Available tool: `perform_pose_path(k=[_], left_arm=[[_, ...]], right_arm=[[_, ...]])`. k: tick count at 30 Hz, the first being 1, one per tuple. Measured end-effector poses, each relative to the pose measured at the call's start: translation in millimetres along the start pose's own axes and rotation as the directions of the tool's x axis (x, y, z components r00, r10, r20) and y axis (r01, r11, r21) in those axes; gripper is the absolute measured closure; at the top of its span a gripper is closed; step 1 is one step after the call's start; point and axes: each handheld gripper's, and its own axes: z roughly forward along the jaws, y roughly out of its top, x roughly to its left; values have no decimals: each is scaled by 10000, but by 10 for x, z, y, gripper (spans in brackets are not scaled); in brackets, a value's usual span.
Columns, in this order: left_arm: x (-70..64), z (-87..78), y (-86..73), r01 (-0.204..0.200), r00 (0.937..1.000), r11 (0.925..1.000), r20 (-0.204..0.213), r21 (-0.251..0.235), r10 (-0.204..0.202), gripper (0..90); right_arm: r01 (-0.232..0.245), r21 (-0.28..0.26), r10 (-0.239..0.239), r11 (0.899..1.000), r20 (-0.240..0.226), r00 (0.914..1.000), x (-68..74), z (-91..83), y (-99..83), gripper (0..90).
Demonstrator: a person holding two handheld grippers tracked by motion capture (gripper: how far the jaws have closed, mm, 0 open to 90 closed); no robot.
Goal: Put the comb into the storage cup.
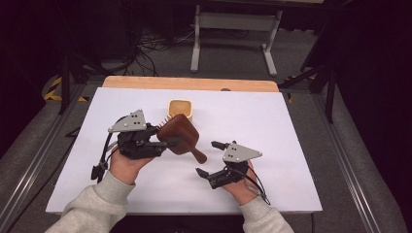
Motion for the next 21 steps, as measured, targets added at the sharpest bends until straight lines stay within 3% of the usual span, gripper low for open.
perform_pose_path(k=[7, 21], left_arm=[[14, -88, 211, -581, 9970, 9982, -513, 145, 587, 560], [108, -162, 485, -730, 9931, 9965, -886, 402, 763, 558]], right_arm=[[-519, 153, 518, 9985, 83, 9986, -106, -105, -61, 3], [-1040, 500, 1014, 9933, 516, 9935, -218, -219, -236, 5]])
